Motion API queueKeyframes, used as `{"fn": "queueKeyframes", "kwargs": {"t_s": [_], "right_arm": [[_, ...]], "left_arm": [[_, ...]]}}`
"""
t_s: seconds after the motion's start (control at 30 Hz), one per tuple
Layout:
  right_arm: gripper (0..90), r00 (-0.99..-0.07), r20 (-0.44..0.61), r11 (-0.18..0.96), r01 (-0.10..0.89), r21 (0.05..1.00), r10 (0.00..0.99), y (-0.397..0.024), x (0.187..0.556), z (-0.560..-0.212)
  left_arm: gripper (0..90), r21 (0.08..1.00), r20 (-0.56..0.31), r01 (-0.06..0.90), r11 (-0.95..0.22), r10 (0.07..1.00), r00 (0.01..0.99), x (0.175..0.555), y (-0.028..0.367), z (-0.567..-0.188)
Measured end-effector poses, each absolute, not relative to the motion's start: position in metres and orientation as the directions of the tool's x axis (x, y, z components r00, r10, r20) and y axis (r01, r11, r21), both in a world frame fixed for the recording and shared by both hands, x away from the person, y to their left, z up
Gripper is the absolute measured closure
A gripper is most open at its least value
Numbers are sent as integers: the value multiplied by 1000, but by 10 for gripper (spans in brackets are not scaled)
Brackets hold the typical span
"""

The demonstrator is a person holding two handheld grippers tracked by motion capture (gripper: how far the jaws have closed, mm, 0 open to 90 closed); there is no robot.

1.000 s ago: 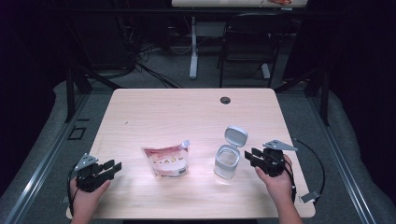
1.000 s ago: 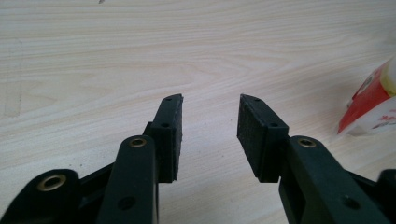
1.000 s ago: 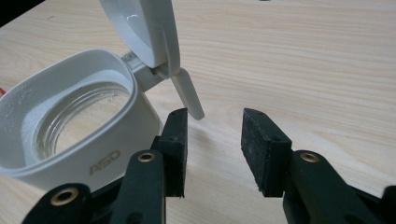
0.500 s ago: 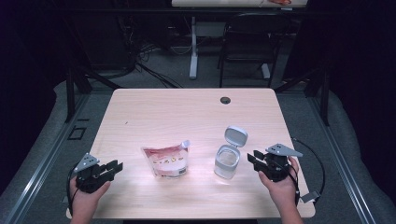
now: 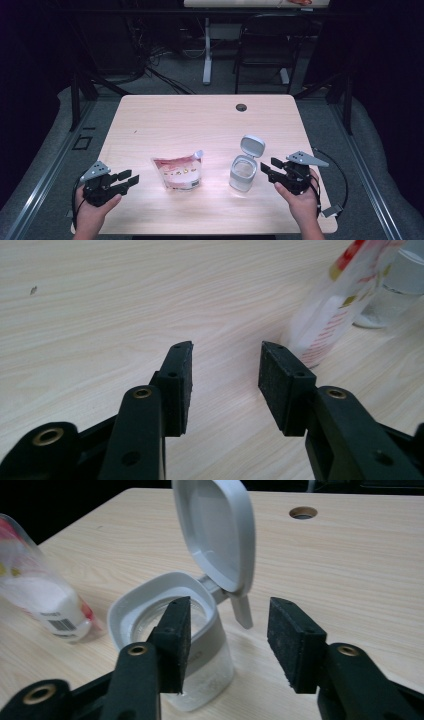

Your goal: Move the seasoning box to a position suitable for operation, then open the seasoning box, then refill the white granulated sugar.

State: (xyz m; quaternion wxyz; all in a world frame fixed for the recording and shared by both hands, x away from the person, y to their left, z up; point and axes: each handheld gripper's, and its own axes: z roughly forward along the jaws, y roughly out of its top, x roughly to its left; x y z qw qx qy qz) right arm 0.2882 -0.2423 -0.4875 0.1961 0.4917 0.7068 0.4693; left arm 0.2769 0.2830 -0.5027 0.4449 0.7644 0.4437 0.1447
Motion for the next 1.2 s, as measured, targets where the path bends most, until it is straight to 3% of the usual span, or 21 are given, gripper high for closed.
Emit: {"fn": "queueKeyframes", "kwargs": {"t_s": [0.2,0.43,0.63,1.13,1.2], "right_arm": [[480,-451,196,50,478,877,871,-240,287,-483],[638,-481,148,109,466,878,864,-234,280,-471],[693,-513,134,122,435,892,848,-225,281,-460],[717,-610,87,208,396,894,787,-193,291,-439],[724,-626,85,216,390,895,775,-189,292,-436]], "left_arm": [[567,815,-147,529,-235,799,583,275,272,-490],[608,825,-131,501,-263,773,620,273,255,-469],[618,839,-125,474,-267,753,646,272,244,-454],[653,816,-103,481,-320,739,665,294,221,-436],[661,796,-135,509,-328,723,677,300,220,-434]]}}
